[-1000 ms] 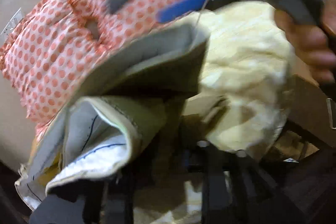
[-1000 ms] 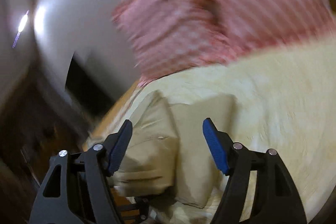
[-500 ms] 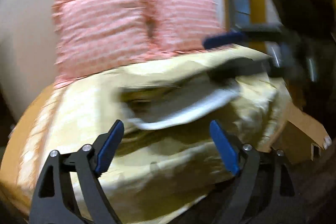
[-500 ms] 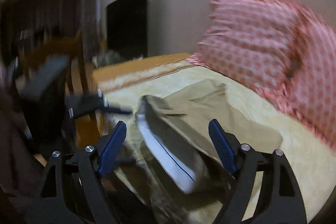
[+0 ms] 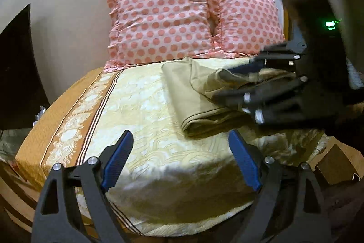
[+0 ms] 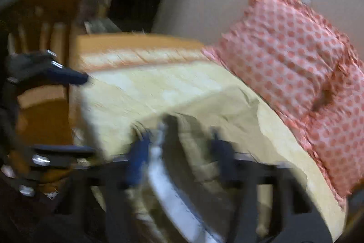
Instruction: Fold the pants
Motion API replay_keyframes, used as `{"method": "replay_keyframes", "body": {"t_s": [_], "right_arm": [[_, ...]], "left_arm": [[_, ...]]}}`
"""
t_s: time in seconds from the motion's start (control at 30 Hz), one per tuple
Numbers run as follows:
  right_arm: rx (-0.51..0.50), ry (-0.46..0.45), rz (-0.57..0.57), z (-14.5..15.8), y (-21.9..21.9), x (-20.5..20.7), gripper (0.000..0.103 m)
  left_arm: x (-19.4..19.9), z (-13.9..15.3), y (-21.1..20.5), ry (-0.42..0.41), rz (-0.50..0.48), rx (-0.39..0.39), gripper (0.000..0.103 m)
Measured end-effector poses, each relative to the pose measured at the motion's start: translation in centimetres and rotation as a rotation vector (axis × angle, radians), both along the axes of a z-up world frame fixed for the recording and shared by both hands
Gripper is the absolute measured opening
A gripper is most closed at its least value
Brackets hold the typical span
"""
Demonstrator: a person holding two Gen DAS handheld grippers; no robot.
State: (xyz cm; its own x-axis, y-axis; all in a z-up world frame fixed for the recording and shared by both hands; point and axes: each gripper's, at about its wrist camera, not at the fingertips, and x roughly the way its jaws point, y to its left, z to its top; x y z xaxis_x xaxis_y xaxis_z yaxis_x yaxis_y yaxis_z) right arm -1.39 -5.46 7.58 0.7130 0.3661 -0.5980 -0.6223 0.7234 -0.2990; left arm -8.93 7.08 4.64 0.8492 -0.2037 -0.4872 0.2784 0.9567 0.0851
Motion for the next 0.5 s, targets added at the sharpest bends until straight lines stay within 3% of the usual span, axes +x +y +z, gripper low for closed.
{"method": "replay_keyframes", "body": {"t_s": [0.03, 0.2, 0.33, 0.43, 0.5], "right_arm": [[0.041, 0.037, -0.031, 0.1, -0.9, 0.8, 0.01], [0.277, 0.132, -0.117, 3.2, -5.7, 3.5, 0.009], [0.647, 0.215, -0.281, 7.4, -14.8, 7.7, 0.009], [0.858, 0.337, -0.472, 5.8, -22.8, 11.5, 0.009], [0.915, 0.418, -0.565, 3.6, -26.1, 13.0, 0.009]], "left_arm": [[-0.1, 0.0, 0.2, -0.001, 0.004, -0.003, 0.087], [0.8, 0.6, 0.2, -0.006, 0.011, -0.009, 0.088], [2.0, 1.5, -0.5, -0.022, 0.005, -0.001, 0.09], [3.4, 2.3, -0.9, -0.022, -0.022, -0.023, 0.092], [4.5, 2.7, -1.5, -0.015, -0.044, -0.037, 0.092]]}}
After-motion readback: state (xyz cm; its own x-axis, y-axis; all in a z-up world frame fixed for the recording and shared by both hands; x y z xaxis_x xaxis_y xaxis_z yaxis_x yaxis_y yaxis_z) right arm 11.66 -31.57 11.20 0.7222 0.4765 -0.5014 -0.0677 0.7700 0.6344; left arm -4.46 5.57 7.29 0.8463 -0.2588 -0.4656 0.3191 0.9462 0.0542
